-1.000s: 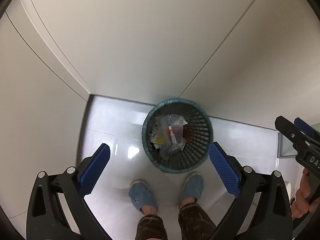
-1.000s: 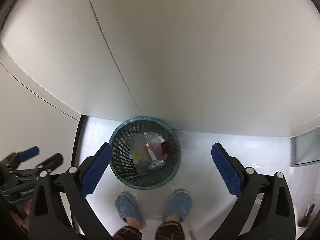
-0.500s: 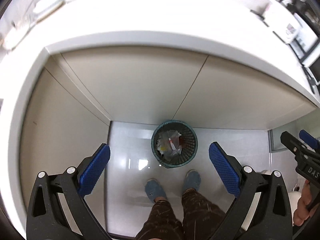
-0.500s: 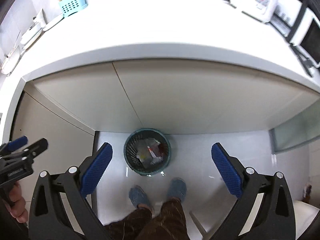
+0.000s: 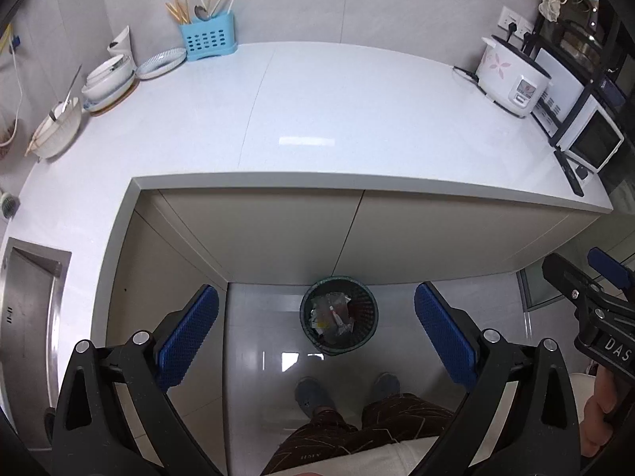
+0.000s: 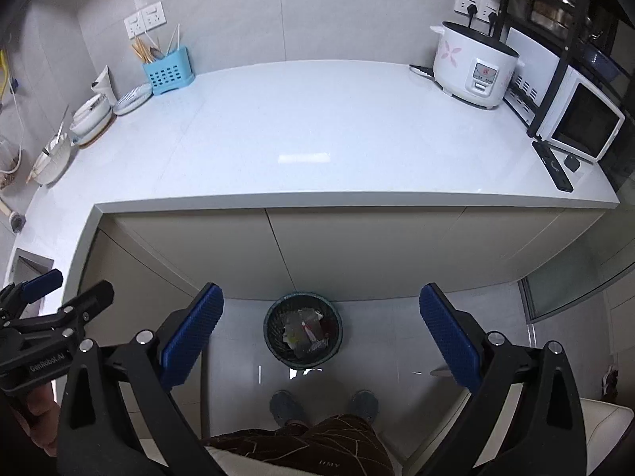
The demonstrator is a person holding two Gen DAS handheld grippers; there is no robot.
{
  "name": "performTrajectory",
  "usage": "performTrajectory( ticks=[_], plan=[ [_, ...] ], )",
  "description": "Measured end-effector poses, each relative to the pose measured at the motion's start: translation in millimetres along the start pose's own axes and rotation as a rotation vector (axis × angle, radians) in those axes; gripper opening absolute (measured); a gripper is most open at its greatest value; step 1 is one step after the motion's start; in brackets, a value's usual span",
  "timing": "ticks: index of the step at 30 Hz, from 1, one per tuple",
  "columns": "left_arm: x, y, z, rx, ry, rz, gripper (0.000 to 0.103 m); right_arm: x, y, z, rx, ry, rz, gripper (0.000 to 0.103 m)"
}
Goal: Collect trash
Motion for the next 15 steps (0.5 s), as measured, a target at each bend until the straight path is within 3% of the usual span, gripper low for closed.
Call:
performTrajectory(
  ticks=[15],
  plan=[
    [-3.0, -9.4, 9.0, -0.001, -0.021, 0.021, 0.097, -1.0, -4.5, 1.9, -0.016, -0.021, -0.015, 0.095]
  ],
)
Point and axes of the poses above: each gripper's, at about its wrist camera, not at the fingertips, and y roughly the way its jaws point, z to its right, x to its underside, the point moved 9 cm from there along y, roughly the way its jaws point, and after that the axes turned 8 degrees about y, right-handed, at the moved point
